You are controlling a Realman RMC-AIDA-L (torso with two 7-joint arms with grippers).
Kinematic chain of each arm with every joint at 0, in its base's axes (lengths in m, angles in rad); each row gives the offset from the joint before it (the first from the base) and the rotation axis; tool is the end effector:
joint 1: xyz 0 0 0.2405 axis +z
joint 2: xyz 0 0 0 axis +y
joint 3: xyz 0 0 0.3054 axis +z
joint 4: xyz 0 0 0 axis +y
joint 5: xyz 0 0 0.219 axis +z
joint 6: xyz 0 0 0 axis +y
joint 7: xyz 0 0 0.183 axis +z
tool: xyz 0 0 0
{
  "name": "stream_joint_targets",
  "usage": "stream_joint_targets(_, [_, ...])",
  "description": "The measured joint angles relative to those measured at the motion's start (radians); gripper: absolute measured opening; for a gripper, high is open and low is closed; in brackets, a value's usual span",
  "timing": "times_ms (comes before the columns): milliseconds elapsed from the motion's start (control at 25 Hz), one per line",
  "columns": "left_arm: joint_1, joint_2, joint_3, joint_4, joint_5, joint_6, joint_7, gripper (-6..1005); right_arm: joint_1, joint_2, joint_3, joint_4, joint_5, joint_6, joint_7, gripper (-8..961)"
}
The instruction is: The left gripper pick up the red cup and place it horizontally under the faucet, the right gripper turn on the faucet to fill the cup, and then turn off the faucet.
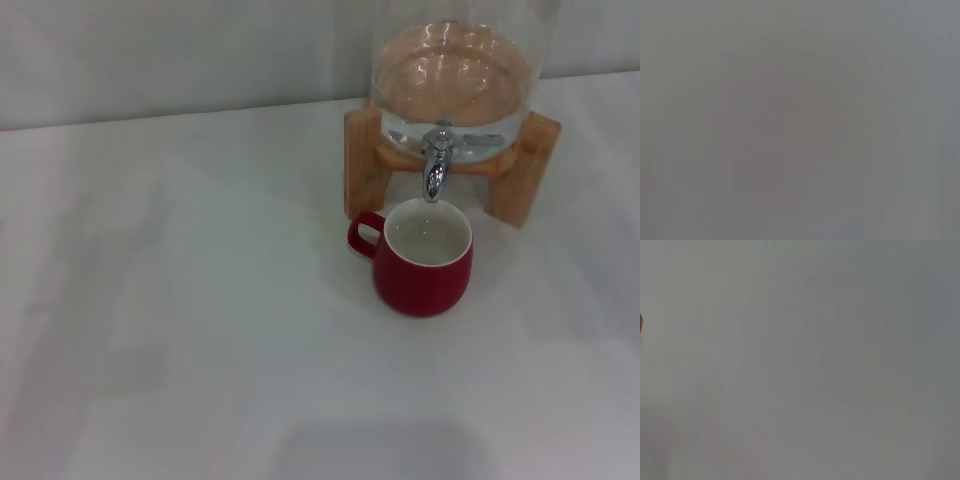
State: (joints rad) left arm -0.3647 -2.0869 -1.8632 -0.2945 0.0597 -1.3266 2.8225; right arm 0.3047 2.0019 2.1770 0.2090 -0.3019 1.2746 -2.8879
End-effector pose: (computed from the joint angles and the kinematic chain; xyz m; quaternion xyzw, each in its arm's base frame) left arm -0.3539 0.3906 0.0437 -0.6003 -0.1625 -0.4133 0.6651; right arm 0.4354 0.3575 0.0910 -0.5896 0.1780 0.2868 0.7337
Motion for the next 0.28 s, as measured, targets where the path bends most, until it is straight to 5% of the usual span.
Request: stream_joint_targets(280, [0.009, -0.002, 0.002, 0.010, -0.001, -0.050, -0.003, 881, -0.015, 0.000, 0.001, -0.004, 0.002, 0.003, 0.009, 616])
